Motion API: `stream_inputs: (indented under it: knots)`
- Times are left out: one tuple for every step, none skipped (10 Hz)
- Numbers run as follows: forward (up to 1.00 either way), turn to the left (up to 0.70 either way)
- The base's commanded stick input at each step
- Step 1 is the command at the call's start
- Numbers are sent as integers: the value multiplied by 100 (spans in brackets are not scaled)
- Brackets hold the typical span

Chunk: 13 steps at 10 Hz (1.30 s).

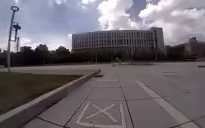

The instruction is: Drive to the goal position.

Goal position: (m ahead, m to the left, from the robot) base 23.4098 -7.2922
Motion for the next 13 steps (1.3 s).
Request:
stream_inputs:
  knots:
    - [6,0]
    - [5,0]
    - [6,0]
    - [6,0]
    - [6,0]
    - [6,0]
    - [6,0]
    - [6,0]
    - [5,0]
    - [6,0]
    - [6,0]
    - [6,0]
    - [5,0]
